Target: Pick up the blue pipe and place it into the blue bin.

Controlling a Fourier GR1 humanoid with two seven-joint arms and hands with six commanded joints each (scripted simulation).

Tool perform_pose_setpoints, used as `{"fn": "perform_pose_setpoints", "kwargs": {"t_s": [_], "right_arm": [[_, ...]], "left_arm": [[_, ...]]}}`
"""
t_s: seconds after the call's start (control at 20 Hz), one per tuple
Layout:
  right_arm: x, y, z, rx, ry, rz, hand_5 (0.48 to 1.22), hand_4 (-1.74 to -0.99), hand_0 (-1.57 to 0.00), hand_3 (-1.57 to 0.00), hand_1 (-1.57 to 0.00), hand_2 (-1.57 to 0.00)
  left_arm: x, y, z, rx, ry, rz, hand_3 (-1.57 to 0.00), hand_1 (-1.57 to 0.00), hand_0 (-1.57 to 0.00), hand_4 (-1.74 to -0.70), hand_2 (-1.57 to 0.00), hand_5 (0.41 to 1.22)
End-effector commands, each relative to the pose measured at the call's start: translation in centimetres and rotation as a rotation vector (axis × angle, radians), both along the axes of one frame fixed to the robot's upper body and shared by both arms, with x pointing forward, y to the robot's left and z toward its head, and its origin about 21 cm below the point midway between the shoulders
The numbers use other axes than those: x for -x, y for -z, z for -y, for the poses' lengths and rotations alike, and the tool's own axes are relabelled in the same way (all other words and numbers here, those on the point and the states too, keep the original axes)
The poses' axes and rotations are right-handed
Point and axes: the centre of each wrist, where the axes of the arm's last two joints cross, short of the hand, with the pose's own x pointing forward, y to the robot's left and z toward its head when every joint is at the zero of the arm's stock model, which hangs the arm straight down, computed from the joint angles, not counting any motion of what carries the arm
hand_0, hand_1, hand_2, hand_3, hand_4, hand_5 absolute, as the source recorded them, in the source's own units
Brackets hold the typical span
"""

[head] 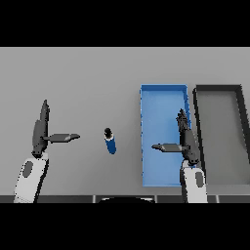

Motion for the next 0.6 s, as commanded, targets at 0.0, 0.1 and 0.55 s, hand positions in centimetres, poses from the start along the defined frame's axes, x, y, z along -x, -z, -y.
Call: {"fn": "perform_pose_setpoints", "kwargs": {"t_s": [0.0,0.1,0.55], "right_arm": [[0.0,0.0,0.0,0.0,0.001,0.0,0.603,-1.222,0.0,0.0,0.0,0.0],[0.0,0.0,0.0,0.0,0.0,-0.001,0.603,-1.222,0.0,0.0,0.0,0.0],[2.0,-1.4,1.5,0.218,-0.128,0.095,0.599,-1.231,0.0,0.0,0.0,0.0]], "left_arm": [[0.0,0.0,0.0,0.0,0.0,0.005,0.0,0.0,0.0,-1.01,0.0,0.586],[0.0,0.0,0.0,0.0,0.001,0.007,0.0,0.0,0.0,-1.01,0.0,0.586],[1.5,-0.2,-2.7,-0.17,0.311,-0.011,0.0,0.0,0.0,-1.01,0.0,0.587]]}}
